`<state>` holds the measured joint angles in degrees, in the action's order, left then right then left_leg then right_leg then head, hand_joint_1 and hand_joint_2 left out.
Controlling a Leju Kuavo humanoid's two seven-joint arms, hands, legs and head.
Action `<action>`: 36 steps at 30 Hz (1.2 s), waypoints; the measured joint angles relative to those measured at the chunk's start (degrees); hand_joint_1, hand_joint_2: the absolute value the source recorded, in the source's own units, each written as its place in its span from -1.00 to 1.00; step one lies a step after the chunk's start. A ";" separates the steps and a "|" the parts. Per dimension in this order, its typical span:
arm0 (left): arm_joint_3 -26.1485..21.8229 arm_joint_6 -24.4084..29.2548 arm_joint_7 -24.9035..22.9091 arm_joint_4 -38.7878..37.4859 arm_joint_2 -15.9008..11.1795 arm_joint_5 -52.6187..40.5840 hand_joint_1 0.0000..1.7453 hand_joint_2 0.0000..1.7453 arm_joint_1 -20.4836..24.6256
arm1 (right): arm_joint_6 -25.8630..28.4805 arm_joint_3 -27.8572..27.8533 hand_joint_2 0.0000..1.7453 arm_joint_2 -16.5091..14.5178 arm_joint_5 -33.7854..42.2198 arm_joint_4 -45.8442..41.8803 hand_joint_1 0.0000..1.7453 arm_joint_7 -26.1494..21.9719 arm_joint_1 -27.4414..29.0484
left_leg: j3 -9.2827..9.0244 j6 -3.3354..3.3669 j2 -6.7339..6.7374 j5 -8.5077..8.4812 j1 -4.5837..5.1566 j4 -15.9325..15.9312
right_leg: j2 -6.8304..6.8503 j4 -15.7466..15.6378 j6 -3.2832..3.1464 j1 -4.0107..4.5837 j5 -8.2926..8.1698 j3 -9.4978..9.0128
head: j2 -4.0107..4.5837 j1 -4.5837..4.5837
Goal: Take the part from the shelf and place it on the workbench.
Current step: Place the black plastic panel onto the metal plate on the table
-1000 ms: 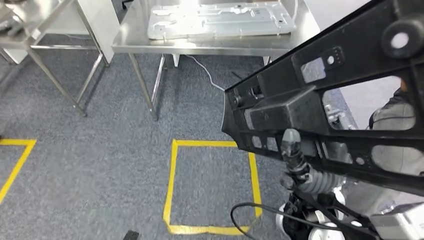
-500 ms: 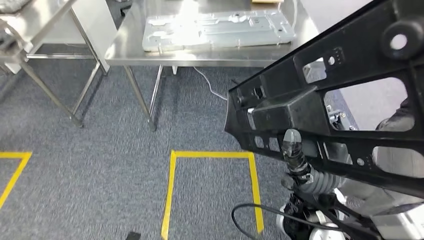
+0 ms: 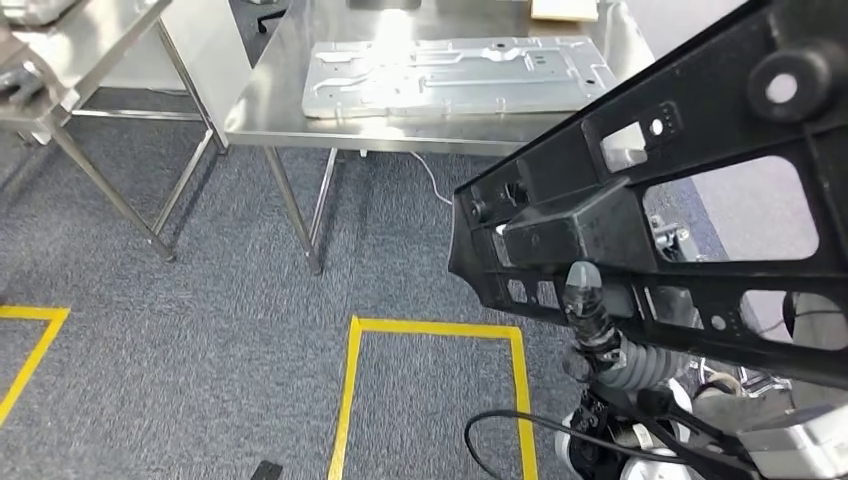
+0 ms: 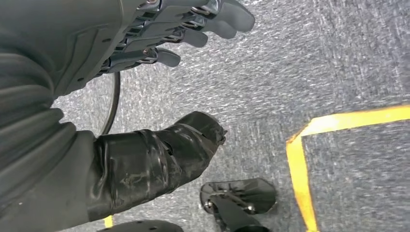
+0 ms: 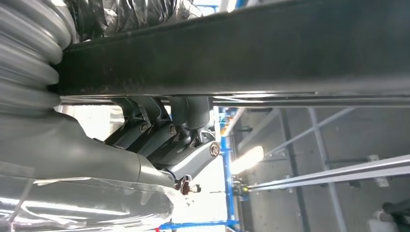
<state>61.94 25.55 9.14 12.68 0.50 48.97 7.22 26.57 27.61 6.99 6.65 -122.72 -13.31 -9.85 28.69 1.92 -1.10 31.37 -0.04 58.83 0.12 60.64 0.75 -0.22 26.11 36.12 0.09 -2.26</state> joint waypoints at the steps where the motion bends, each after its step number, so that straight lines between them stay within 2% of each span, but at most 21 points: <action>1: 0.00 0.00 0.00 0.00 0.01 0.02 -1.00 1.00 0.04 | -0.04 0.00 1.00 0.00 0.03 0.07 1.00 0.01 0.00 | -0.43 -0.42 -0.04 0.18 -0.02 0.36 | 0.00 -0.01 -0.40 0.21 0.61 -0.26 | 0.00 -0.03; 3: 0.00 0.00 0.01 0.00 0.01 0.05 -1.00 1.00 0.13 | -0.16 0.00 1.00 0.00 0.05 0.10 1.00 0.01 -0.06 | -0.80 -1.07 0.11 0.45 -0.16 1.56 | -0.09 -0.42 -1.38 0.14 0.34 -1.63 | 0.00 -0.01; 5: 0.00 0.00 0.02 0.00 0.02 0.05 -1.00 1.00 0.37 | -0.27 0.00 1.00 0.00 0.08 0.09 1.00 -0.02 -0.19 | 0.92 -1.51 0.29 1.61 -0.26 5.09 | -0.05 -0.71 -2.08 -0.01 0.87 -2.99 | 0.00 -0.12; 8: 0.00 0.00 0.05 0.02 0.04 0.06 -1.00 1.00 0.45 | -0.37 0.00 1.00 0.00 0.34 0.12 1.00 -0.02 -0.14 | 7.86 -2.05 0.40 4.95 -0.43 14.12 | -0.10 -0.77 -2.50 0.06 1.88 -3.89 | 0.00 -0.21; 9: 0.00 0.01 0.08 0.02 0.04 0.09 -1.00 1.00 0.38 | -0.38 0.00 1.00 0.00 0.47 0.13 1.00 -0.02 -0.10 | 9.73 -2.06 0.41 5.16 -0.45 15.46 | -0.21 -0.77 -2.49 0.09 2.30 -4.27 | 0.00 -0.23; 10: 0.00 0.03 0.09 0.01 0.04 0.14 -1.00 1.00 0.29 | -0.40 0.00 1.00 0.00 0.56 0.14 1.00 -0.02 -0.08 | 10.71 -1.98 0.42 4.28 -0.45 15.00 | -0.31 -0.77 -2.46 0.10 2.75 -4.79 | 0.00 -0.23; 11: 0.00 0.07 0.11 0.01 0.03 0.18 -1.00 1.00 0.20 | -0.42 0.00 1.00 0.00 0.62 0.15 1.00 -0.03 -0.07 | 10.84 -1.77 0.43 2.23 -0.40 12.75 | -0.40 -0.77 -2.38 0.12 3.27 -5.45 | 0.00 -0.23; 13: 0.00 0.16 0.12 0.00 -0.10 0.23 -1.00 1.00 0.03 | -0.45 0.00 1.00 0.00 0.66 0.18 1.00 -0.04 -0.08 | 9.79 -1.02 0.56 -3.35 0.03 6.12 | -0.41 -0.85 -2.07 0.14 4.39 -6.88 | 0.00 -0.12; 15: 0.00 0.19 0.13 0.00 -0.36 0.23 -1.00 1.00 0.01 | -0.51 0.00 1.00 -0.01 0.69 0.26 1.00 -0.07 -0.11 | 9.05 -0.18 0.63 -5.52 0.73 2.18 | -0.40 -1.19 -1.49 0.08 5.20 -7.64 | 0.00 -0.03; 17: 0.00 0.19 0.15 0.00 -0.50 0.28 -1.00 1.00 -0.06 | -0.56 0.00 1.00 -0.01 0.74 0.34 1.00 -0.10 -0.18 | 8.35 0.44 0.48 -5.40 0.89 1.15 | -0.43 -0.83 -0.80 0.13 4.90 -7.97 | 0.00 0.02; 19: 0.00 0.18 0.17 0.00 -0.49 0.34 -1.00 1.00 -0.15 | -0.57 0.00 1.00 -0.02 0.79 0.39 1.00 -0.15 -0.28 | 6.59 0.88 0.41 -5.90 0.54 -0.13 | -0.37 1.46 -0.23 0.16 4.36 -7.59 | 0.00 0.15; 21: 0.00 0.14 0.19 0.00 -0.51 0.34 -1.00 1.00 0.01 | -0.62 0.00 1.00 -0.02 0.81 0.43 1.00 -0.22 -0.44 | 4.89 1.26 0.42 -5.47 0.30 -1.05 | -0.32 6.39 0.24 -0.01 5.36 -4.74 | 0.00 0.29; 23: 0.00 0.05 0.20 0.00 -0.55 0.34 -1.00 1.00 0.10 | -0.65 0.00 1.00 -0.02 0.83 0.53 1.00 -0.24 -0.46 | 3.85 1.45 0.36 -4.65 0.27 -1.24 | -0.33 11.82 0.74 -0.28 8.01 -0.31 | 0.00 0.45; 25: 0.00 -0.07 0.20 0.00 -0.56 0.36 -1.00 1.00 -0.06 | -0.65 0.00 1.00 -0.01 0.86 0.72 1.00 -0.24 -0.40 | 2.55 1.30 0.23 -3.51 0.23 -1.25 | -0.32 12.79 1.17 -0.72 9.31 2.64 | 0.00 0.58; 26: 0.00 -0.12 0.19 0.00 -0.56 0.36 -1.00 1.00 -0.14 | -0.66 0.00 1.00 -0.01 0.88 0.81 1.00 -0.24 -0.39 | 1.72 1.14 0.15 -2.86 0.20 -1.24 | -0.32 10.96 1.34 -0.96 8.20 3.03 | 0.00 0.60; 27: 0.00 -0.18 0.19 0.00 -0.56 0.36 -1.00 1.00 -0.18 | -0.66 0.00 1.00 -0.01 0.89 0.87 1.00 -0.24 -0.39 | 0.85 0.91 0.08 -2.15 0.16 -1.23 | -0.32 7.96 1.47 -1.22 5.71 2.88 | 0.00 0.64; 28: 0.00 -0.23 0.17 0.00 -0.58 0.36 -1.00 1.00 -0.21 | -0.67 0.00 1.00 -0.01 0.90 0.96 1.00 -0.24 -0.37 | 0.11 0.60 0.02 -1.39 0.17 -1.15 | -0.30 4.69 1.53 -1.42 2.27 2.61 | 0.00 0.68; 30: 0.00 -0.31 0.08 0.00 -0.68 0.36 -1.00 1.00 -0.13 | -0.73 0.04 1.00 -0.01 0.98 1.11 1.00 -0.24 -0.35 | -0.72 -0.17 -0.09 -0.01 0.17 -0.97 | -0.23 0.61 1.11 -1.25 -1.82 2.07 | 0.00 0.65; 31: 0.00 -0.33 0.03 0.00 -0.74 0.34 -1.00 1.00 -0.07 | -0.79 0.05 1.00 -0.01 1.03 1.17 1.00 -0.23 -0.34 | -0.99 -0.61 -0.08 0.44 0.13 -0.74 | -0.26 0.00 0.65 -1.04 -2.31 1.91 | 0.00 0.63; 34: 0.00 -0.38 0.01 0.00 -0.85 0.31 -1.00 1.00 0.26 | -0.93 0.07 1.00 -0.03 1.07 1.19 1.00 -0.27 -0.64 | -1.18 -1.70 0.11 0.60 -0.30 1.02 | -0.40 -0.39 -0.90 -0.77 -1.33 0.36 | 0.00 0.60; 36: 0.00 -0.40 0.03 0.00 -0.86 0.30 -1.00 1.00 0.42 | -0.96 0.07 1.00 -0.05 1.07 1.18 1.00 -0.34 -0.94 | 2.01 -2.19 0.25 0.78 -0.50 6.30 | -0.29 -0.75 -1.62 -0.80 -0.64 -1.01 | 0.00 0.55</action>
<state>61.94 25.15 9.16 12.68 -0.37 49.27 7.65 25.62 27.67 6.95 7.72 -121.54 -13.65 -10.79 30.70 -0.27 -0.85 32.15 -0.53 65.14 -0.16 59.89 -0.86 -1.02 25.46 35.11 0.09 -1.71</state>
